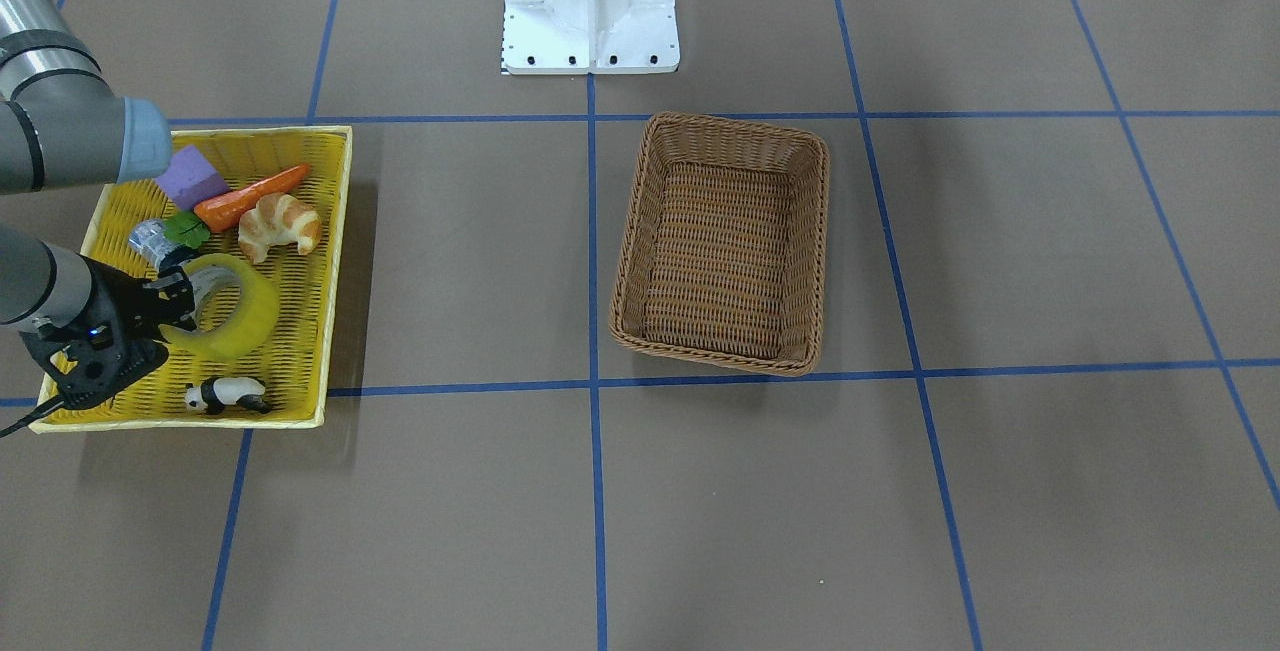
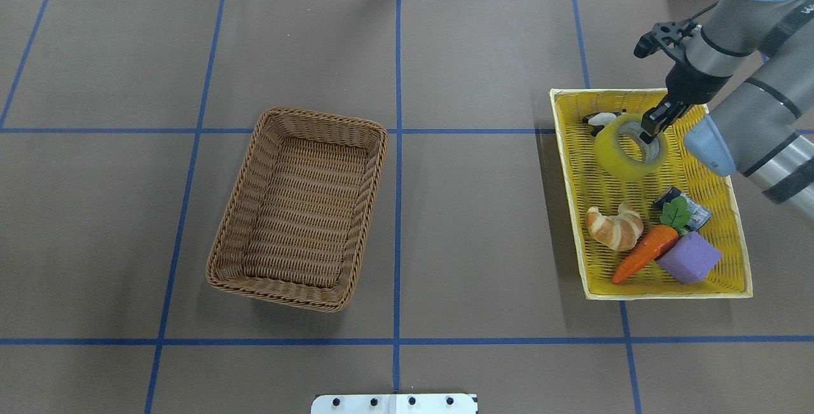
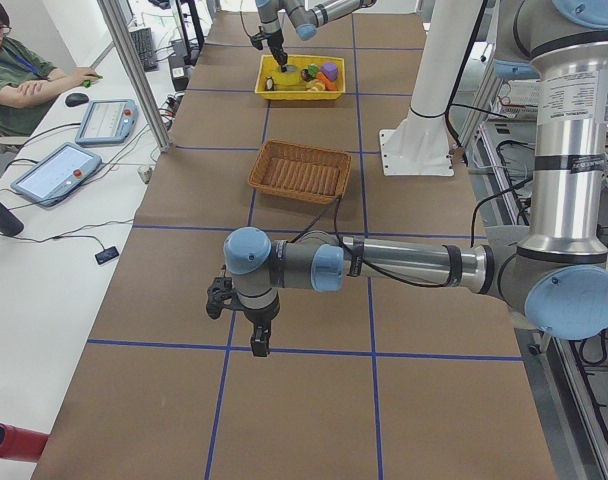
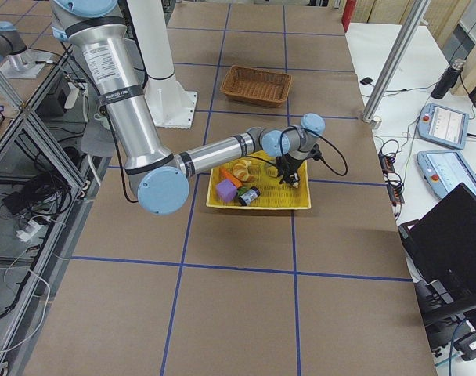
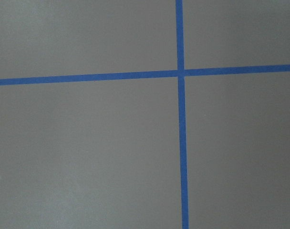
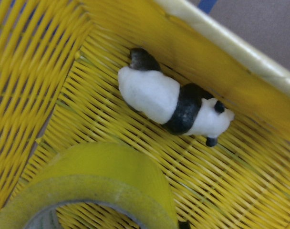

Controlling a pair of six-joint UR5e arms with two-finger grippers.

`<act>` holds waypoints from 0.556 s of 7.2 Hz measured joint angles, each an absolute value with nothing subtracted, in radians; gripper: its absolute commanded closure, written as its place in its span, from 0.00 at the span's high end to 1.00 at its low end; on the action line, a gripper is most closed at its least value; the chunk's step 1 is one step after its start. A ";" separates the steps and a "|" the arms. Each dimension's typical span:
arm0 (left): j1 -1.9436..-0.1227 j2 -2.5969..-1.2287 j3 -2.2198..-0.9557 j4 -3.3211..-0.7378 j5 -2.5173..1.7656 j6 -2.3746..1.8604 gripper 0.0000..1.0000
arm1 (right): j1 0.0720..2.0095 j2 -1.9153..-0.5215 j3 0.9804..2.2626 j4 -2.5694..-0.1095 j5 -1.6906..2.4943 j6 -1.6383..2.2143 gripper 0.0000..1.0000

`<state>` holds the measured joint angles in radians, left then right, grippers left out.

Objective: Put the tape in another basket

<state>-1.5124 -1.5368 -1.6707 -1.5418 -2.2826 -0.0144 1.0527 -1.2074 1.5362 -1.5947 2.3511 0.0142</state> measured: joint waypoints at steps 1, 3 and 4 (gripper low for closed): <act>-1.511 -1.547 -1.674 -1.558 -2.282 -0.016 0.98 | 1.070 -1.193 1.558 -1.595 2.352 0.045 0.00; -1.487 -1.618 -1.679 -1.584 -2.286 -0.021 0.98 | 1.073 -1.130 1.577 -1.568 2.349 0.191 0.00; -1.450 -1.652 -1.678 -1.613 -2.298 -0.052 0.98 | 1.053 -1.114 1.580 -1.463 2.343 0.323 0.00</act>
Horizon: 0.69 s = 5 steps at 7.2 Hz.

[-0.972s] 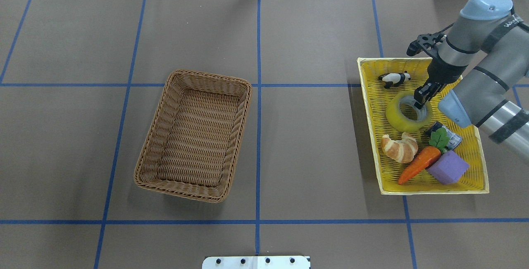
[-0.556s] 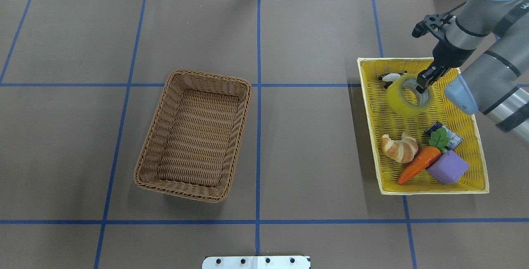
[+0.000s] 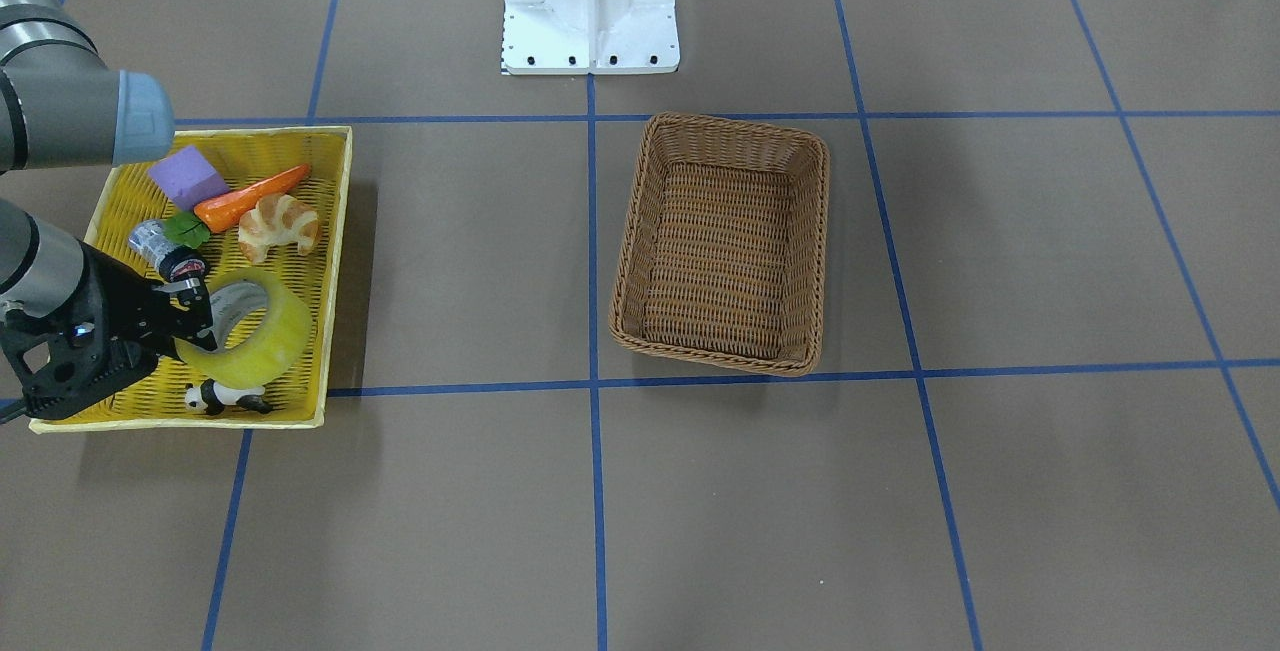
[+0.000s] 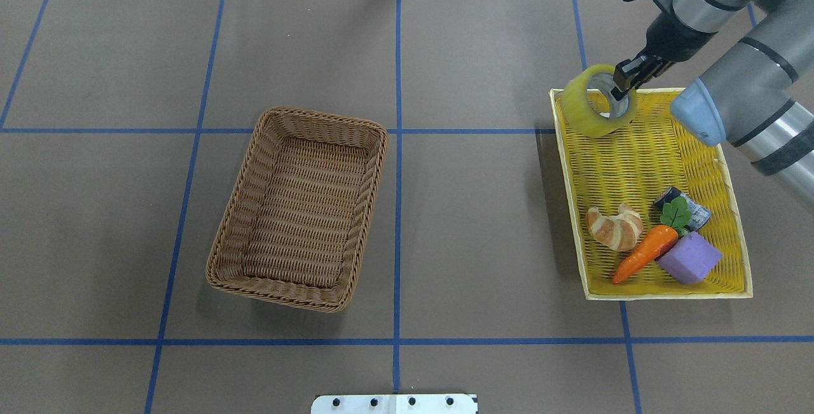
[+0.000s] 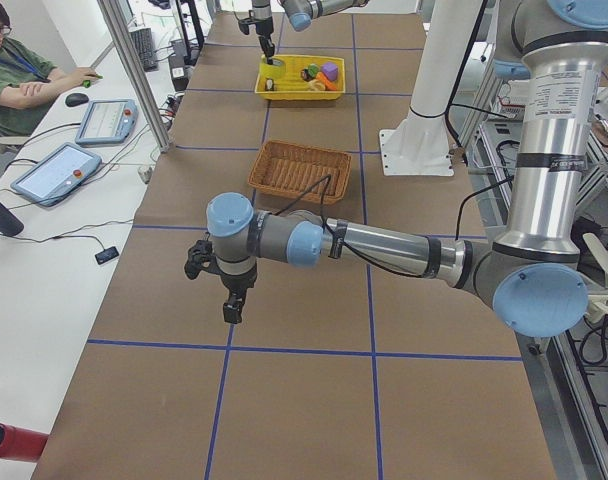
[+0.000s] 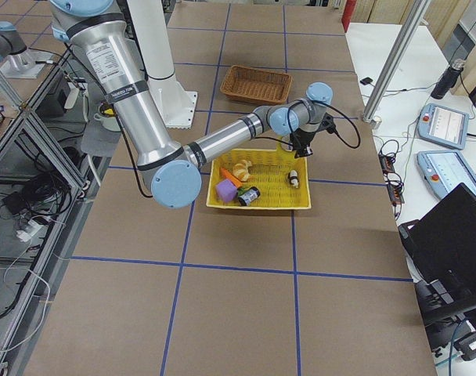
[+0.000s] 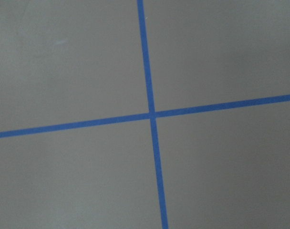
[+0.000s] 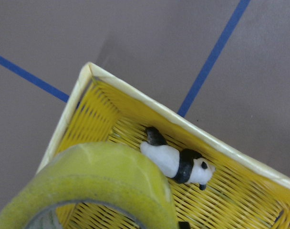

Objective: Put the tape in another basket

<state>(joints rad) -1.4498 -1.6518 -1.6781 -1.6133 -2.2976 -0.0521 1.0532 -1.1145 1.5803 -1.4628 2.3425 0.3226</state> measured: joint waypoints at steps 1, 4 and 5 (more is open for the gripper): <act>-1.406 -1.672 -1.669 -1.706 -2.305 -0.129 0.98 | 1.013 -1.113 1.578 -1.312 2.307 0.482 0.00; -1.329 -1.689 -1.623 -2.171 -2.270 -0.501 0.98 | 0.885 -1.103 1.576 -0.964 2.137 0.851 0.00; -1.305 -1.700 -1.619 -2.313 -2.229 -0.647 0.98 | 0.870 -1.102 1.580 -0.853 2.114 0.958 0.00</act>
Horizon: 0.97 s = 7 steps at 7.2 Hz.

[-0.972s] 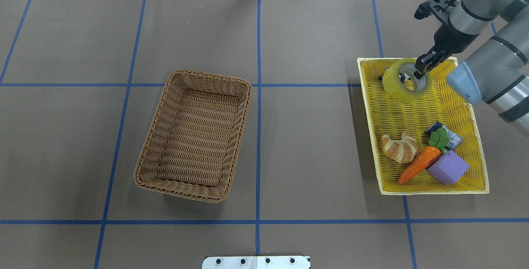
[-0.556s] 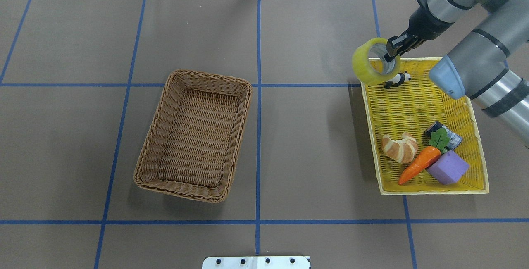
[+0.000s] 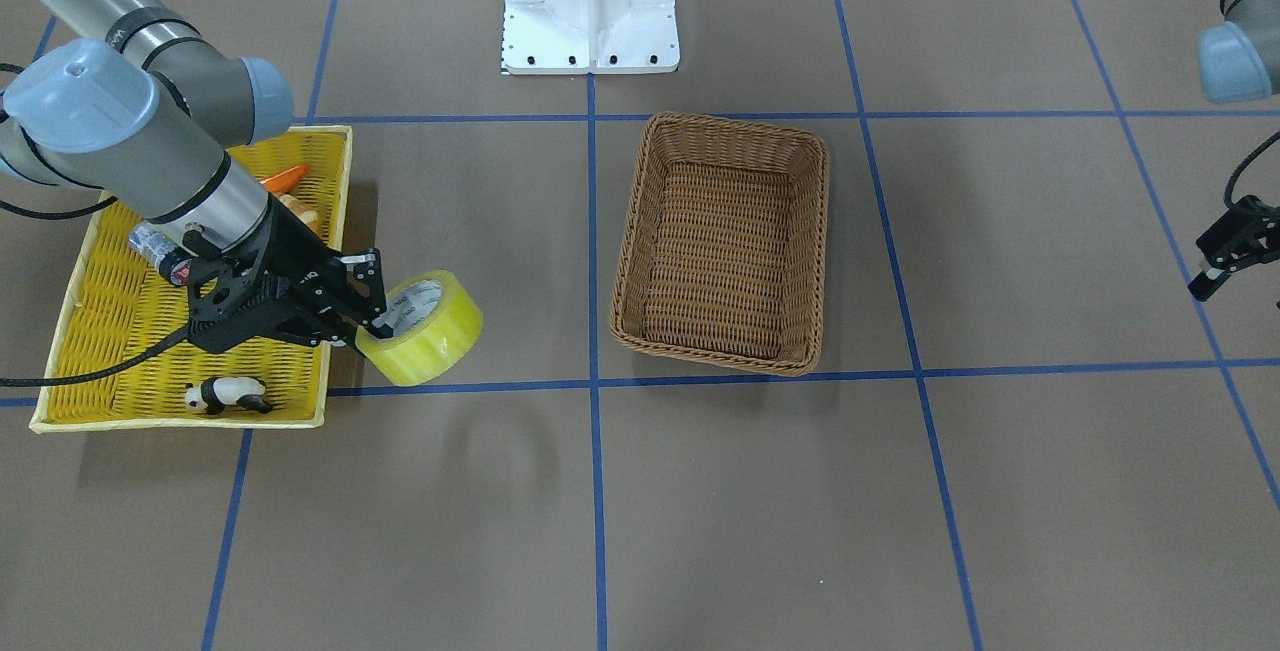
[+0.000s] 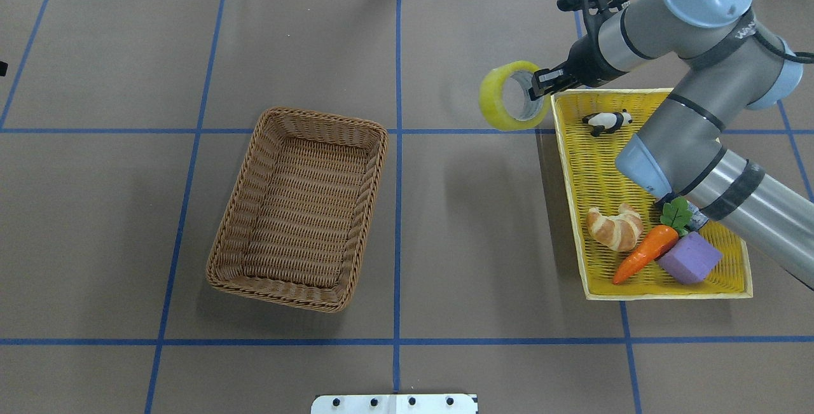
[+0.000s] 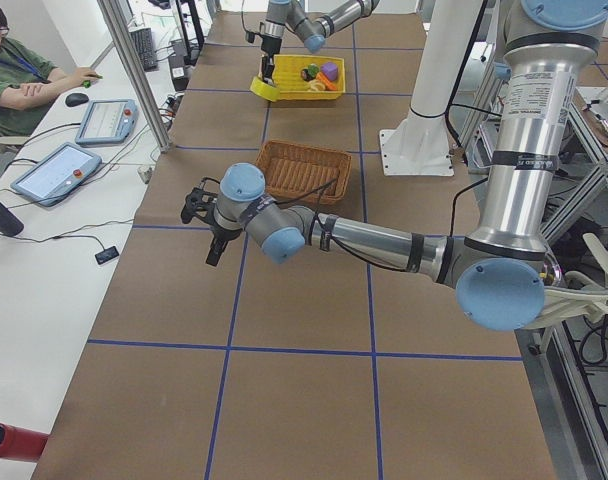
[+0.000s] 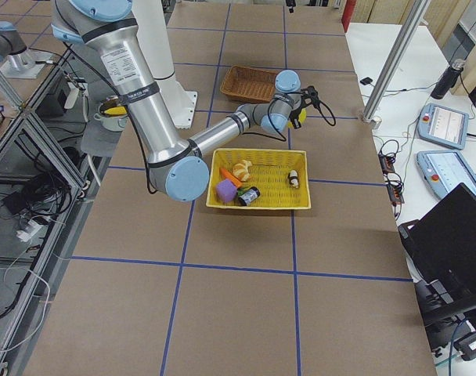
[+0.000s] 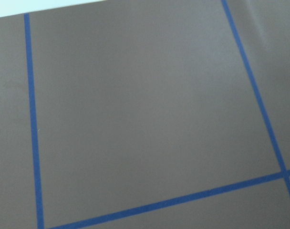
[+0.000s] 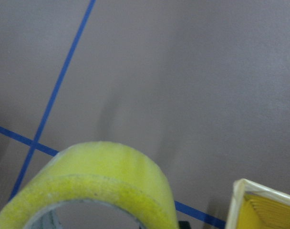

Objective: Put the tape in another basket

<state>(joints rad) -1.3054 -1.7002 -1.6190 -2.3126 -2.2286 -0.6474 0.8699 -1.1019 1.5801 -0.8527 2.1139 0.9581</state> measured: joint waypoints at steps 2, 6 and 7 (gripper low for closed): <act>-1.253 -1.751 -1.617 -2.543 -2.180 -1.022 0.98 | 0.833 -1.108 1.595 -0.643 2.062 1.170 0.00; -1.145 -1.823 -1.627 -2.943 -2.169 -1.780 0.98 | 0.691 -1.119 1.716 -0.429 1.871 1.477 0.00; -1.117 -1.861 -1.629 -3.017 -2.169 -1.987 0.98 | 0.654 -1.119 1.770 -0.413 1.841 1.531 0.00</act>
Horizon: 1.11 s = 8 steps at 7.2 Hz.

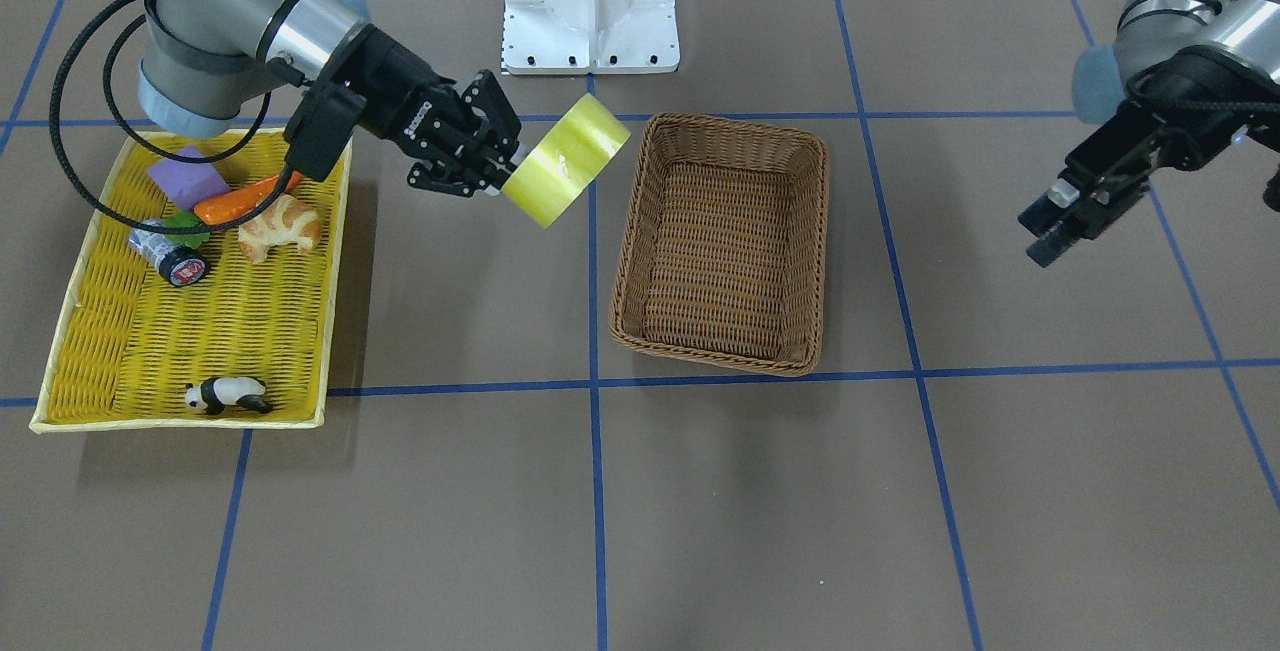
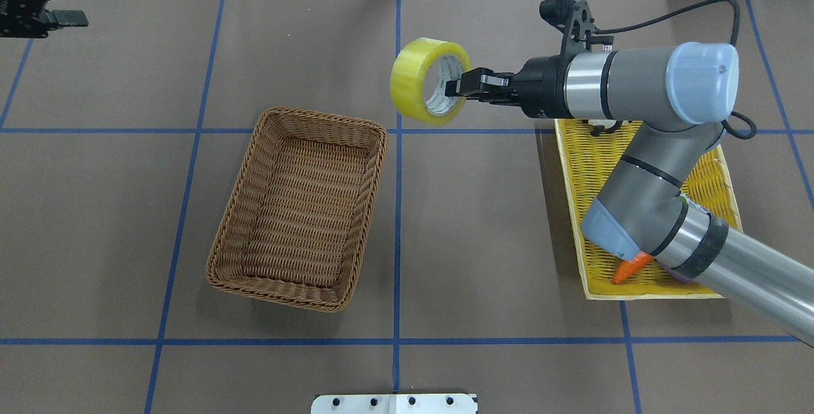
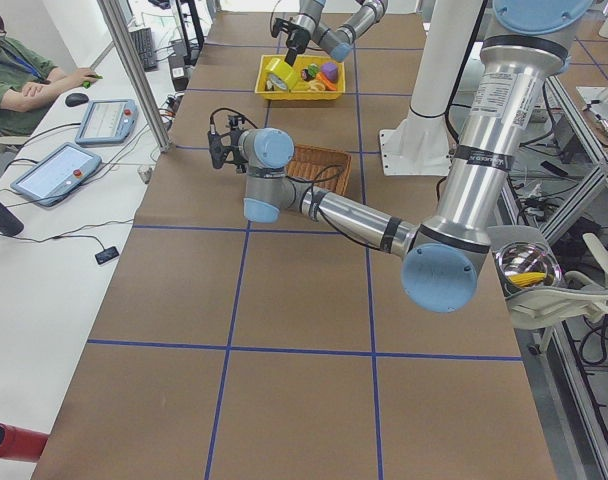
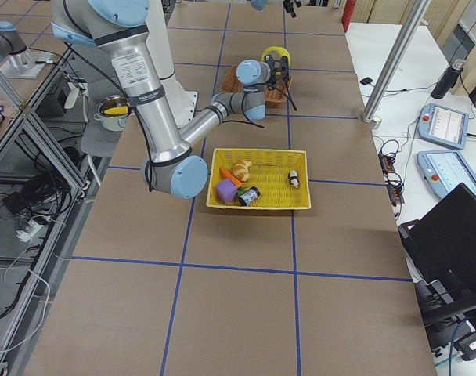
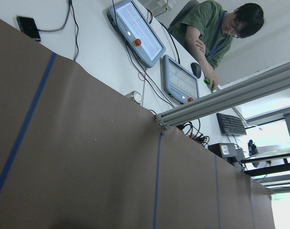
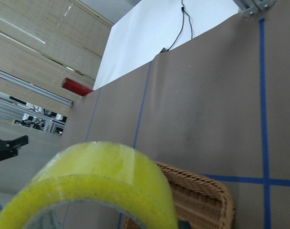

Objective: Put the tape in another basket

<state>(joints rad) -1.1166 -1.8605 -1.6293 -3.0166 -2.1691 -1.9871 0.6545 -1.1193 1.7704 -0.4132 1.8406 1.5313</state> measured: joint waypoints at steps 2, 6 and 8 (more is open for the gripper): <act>-1.082 -1.918 -1.632 -3.117 -2.169 -2.315 0.97 | 0.616 -1.118 1.831 -0.354 1.826 1.602 0.00; -1.035 -1.978 -1.672 -3.257 -2.157 -2.693 0.97 | 0.568 -1.081 1.840 -0.273 1.910 1.652 0.00; -0.931 -2.015 -1.727 -3.264 -2.120 -2.730 0.97 | 0.553 -1.057 1.839 -0.272 1.956 1.653 0.00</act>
